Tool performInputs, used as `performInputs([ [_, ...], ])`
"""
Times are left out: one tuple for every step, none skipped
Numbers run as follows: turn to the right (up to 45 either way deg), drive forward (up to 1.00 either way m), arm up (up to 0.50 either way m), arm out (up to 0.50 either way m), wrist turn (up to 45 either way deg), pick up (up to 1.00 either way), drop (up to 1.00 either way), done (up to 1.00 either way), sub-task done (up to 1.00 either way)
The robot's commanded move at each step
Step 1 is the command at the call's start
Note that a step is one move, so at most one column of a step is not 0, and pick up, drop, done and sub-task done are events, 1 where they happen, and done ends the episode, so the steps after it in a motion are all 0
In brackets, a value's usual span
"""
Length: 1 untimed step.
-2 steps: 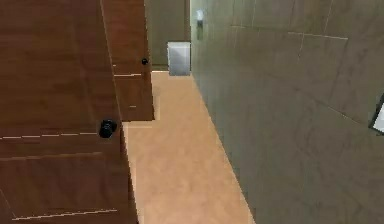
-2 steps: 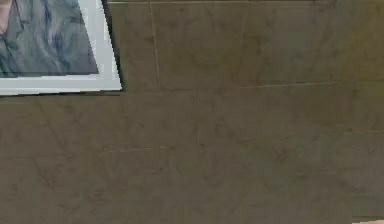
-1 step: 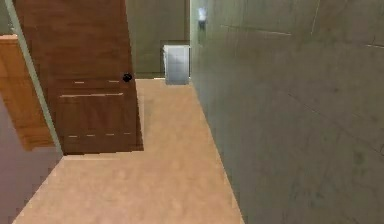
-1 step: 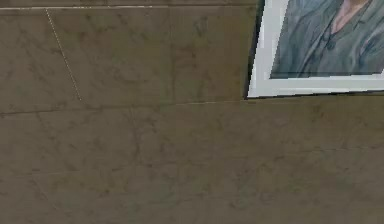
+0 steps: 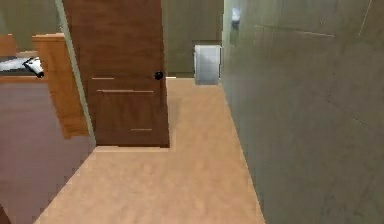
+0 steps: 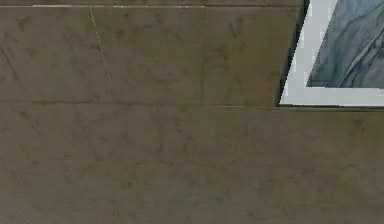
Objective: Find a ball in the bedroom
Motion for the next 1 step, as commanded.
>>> performInputs([
  [0.0, 0.5, 0.0, 0.0, 0.0, 0.0, 0.0, 0.0, 0.0],
])
